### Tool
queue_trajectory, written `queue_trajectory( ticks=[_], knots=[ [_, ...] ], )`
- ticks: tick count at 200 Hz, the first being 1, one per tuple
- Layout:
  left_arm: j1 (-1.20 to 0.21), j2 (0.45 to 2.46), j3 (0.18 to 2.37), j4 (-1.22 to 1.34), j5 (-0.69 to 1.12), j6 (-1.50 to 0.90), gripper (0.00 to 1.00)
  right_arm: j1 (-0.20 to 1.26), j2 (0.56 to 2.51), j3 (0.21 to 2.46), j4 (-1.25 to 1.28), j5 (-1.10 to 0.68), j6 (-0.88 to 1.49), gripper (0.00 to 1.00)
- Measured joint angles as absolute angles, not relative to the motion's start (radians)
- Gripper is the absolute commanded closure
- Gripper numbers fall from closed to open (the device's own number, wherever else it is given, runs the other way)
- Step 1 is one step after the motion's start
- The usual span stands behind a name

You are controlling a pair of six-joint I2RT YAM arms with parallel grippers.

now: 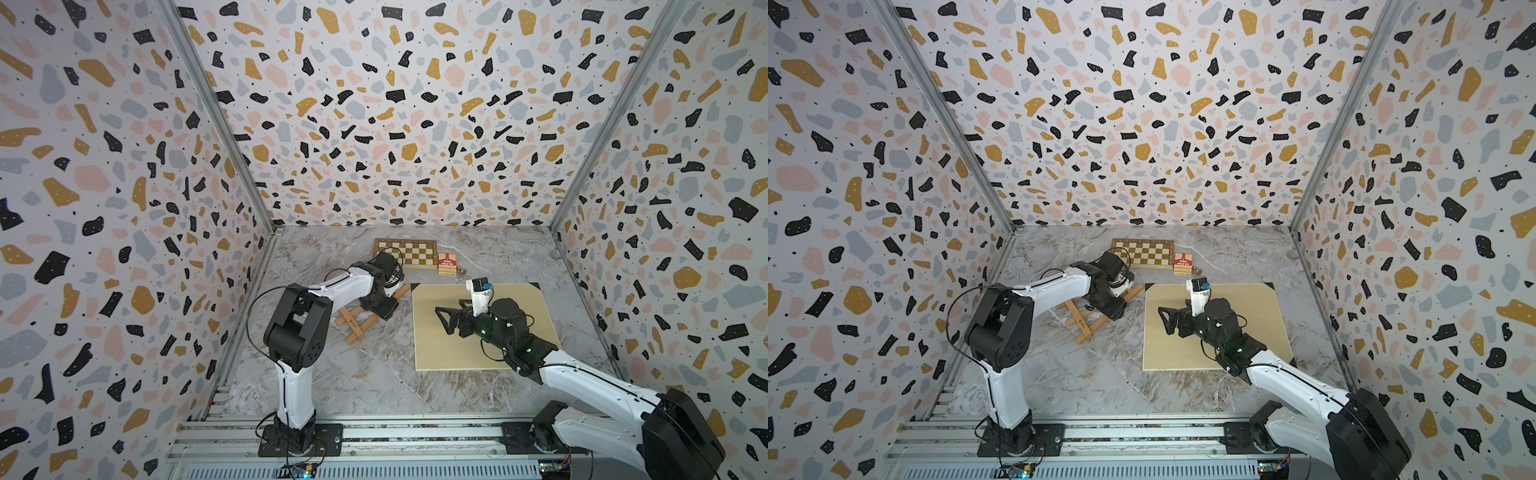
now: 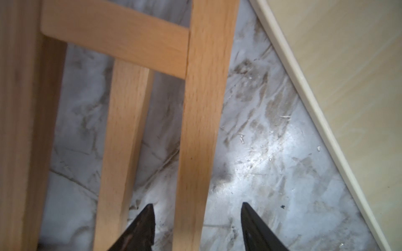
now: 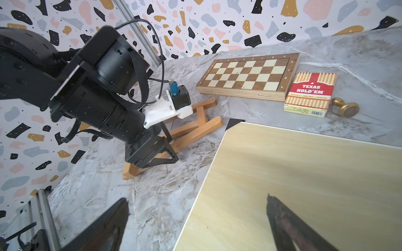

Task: Assemble the easel
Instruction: Pick up the easel at the center of the board.

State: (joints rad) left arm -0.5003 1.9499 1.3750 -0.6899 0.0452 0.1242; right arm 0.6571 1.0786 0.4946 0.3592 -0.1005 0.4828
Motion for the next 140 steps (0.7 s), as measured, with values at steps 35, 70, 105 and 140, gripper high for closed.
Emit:
queue_trajectory(
  ticks=[35, 70, 105, 140],
  knots=[
    [-0.500, 1.982, 1.394, -0.696, 0.042, 0.138, 0.54, 0.657, 1.077, 0.495, 0.359, -0.085, 0.476, 0.00],
    [-0.500, 2.002, 1.394, -0.697, 0.042, 0.143, 0.61, 0.657, 1.077, 0.494, 0.359, -0.066, 0.473, 0.00],
    [-0.500, 2.014, 1.404, -0.697, 0.042, 0.146, 0.68, 0.657, 1.077, 0.494, 0.359, -0.048, 0.466, 0.00],
    [-0.500, 2.016, 1.406, -0.696, 0.039, 0.153, 0.76, 0.657, 1.061, 0.493, 0.358, -0.029, 0.463, 0.00]
  ],
)
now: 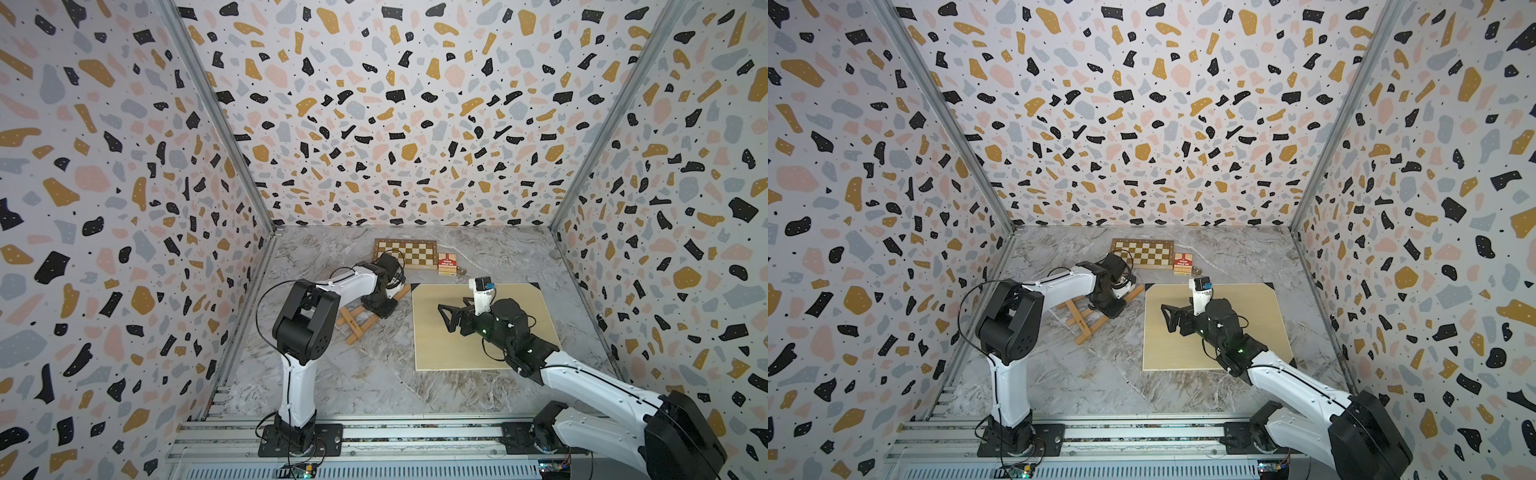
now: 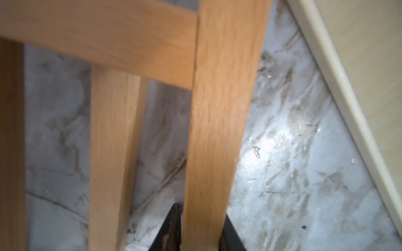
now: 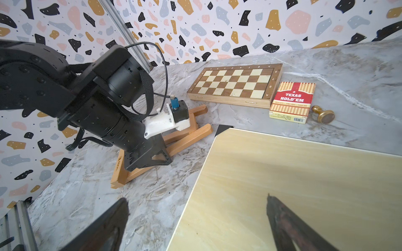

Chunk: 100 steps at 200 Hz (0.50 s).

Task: Assemble the easel
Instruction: Pick up the easel at the center of the board.

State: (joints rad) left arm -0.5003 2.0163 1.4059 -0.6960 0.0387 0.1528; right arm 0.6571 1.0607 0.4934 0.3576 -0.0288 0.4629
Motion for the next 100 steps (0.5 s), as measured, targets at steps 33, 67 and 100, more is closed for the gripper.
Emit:
queue_trajectory(
  ticks=[33, 67, 100],
  knots=[
    [-0.500, 2.006, 1.405, -0.699, 0.042, 0.159, 0.86, 0.657, 1.050, 0.493, 0.345, -0.014, 0.463, 0.00],
    [-0.500, 1.920, 1.369, -0.673, 0.044, 0.142, 1.00, 0.657, 1.050, 0.495, 0.307, -0.004, 0.464, 0.00],
    [-0.500, 1.739, 1.298, -0.631, 0.062, 0.093, 1.00, 0.657, 1.068, 0.532, 0.245, 0.004, 0.463, 0.00]
  ],
)
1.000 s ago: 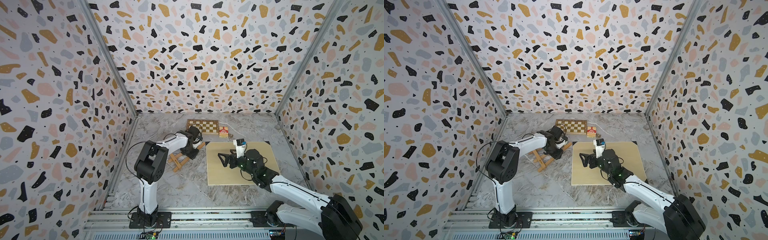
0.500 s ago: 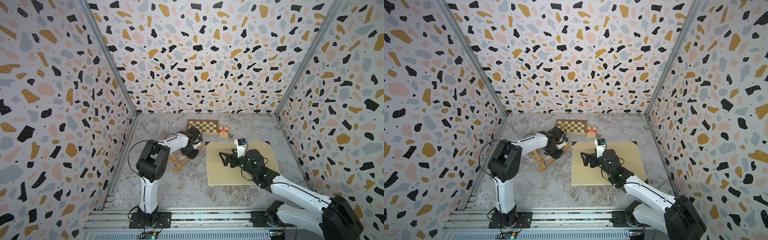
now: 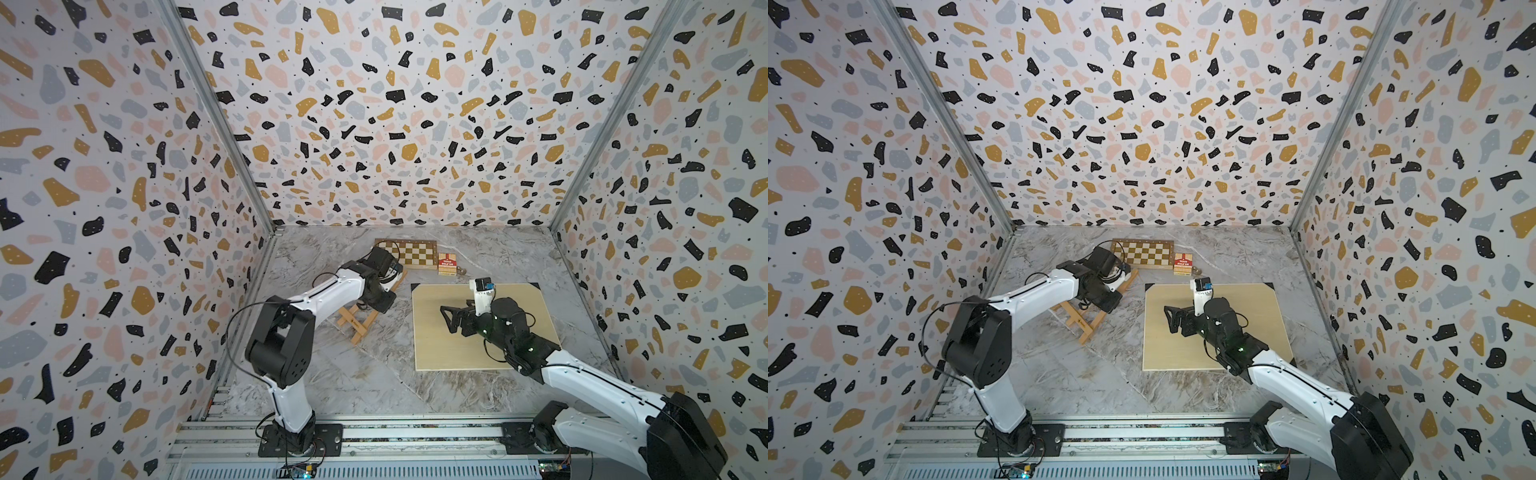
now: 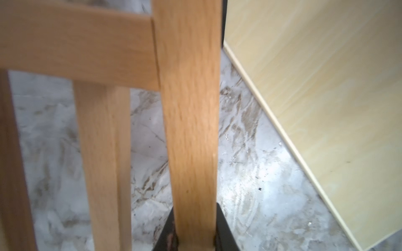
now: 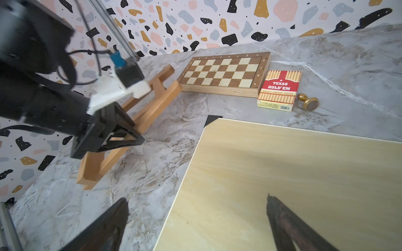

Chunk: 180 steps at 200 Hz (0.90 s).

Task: Assemble the easel
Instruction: Pick up the easel at the center of the board, then unfold the easel.

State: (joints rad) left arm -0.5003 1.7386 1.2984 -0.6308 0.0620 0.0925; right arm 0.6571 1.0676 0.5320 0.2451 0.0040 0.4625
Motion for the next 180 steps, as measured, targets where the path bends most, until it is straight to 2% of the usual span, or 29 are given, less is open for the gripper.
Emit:
queue_trajectory(
  ticks=[49, 112, 180],
  knots=[
    [-0.500, 1.469, 1.225, -0.583, 0.163, -0.026, 1.00, 0.698, 1.109, 0.591, 0.257, -0.014, 0.447, 0.00],
    [-0.500, 1.183, 1.068, -0.408, 0.479, -0.257, 1.00, 0.771, 1.156, 0.591, 0.430, -0.073, 0.392, 0.00],
    [-0.500, 1.078, 1.019, -0.245, 0.623, -0.407, 1.00, 0.881, 1.218, 0.586, 0.607, -0.137, 0.349, 0.00]
  ],
)
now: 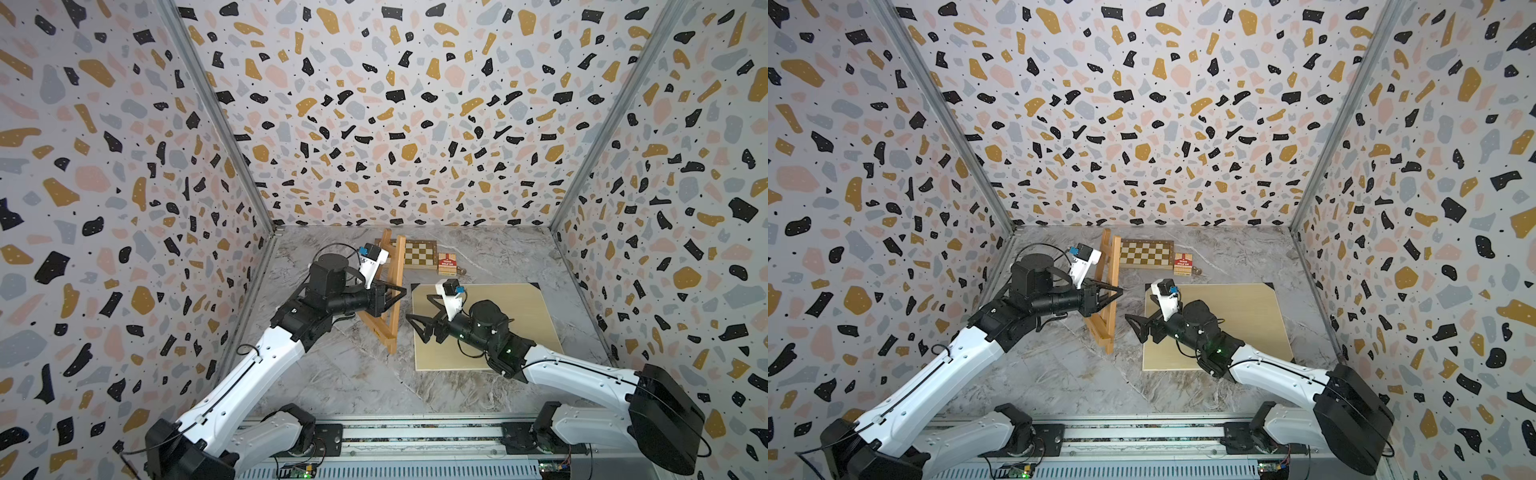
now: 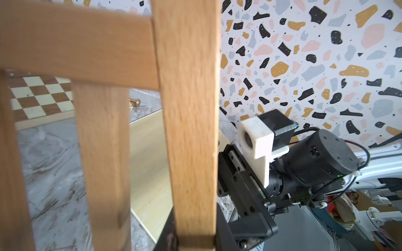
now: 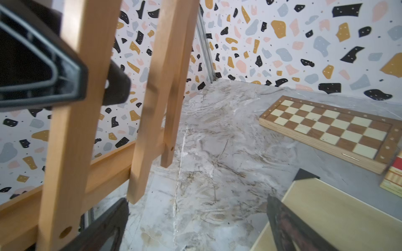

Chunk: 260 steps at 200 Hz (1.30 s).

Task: Assemble the easel
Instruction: Unfold the easel.

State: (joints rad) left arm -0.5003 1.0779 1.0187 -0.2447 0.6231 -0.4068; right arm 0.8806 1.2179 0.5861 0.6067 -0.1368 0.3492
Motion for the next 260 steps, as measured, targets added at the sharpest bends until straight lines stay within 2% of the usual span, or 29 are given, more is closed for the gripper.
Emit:
queue_trajectory(
  ticks=[58, 170, 209, 260],
  knots=[
    [-0.500, 1.053, 0.971, -0.168, 0.649, -0.496, 1.00, 0.928, 1.282, 0.587, 0.713, -0.149, 0.342, 0.00],
    [-0.501, 1.029, 0.929, -0.074, 0.666, -0.591, 1.00, 0.931, 1.407, 0.639, 0.801, -0.156, 0.358, 0.00],
    [-0.500, 1.026, 0.925, -0.047, 0.669, -0.621, 1.00, 0.932, 1.441, 0.672, 0.803, -0.119, 0.359, 0.00],
    [-0.500, 1.021, 0.925, -0.066, 0.627, -0.592, 1.00, 0.933, 1.432, 0.674, 0.754, 0.017, 0.362, 0.00]
  ],
)
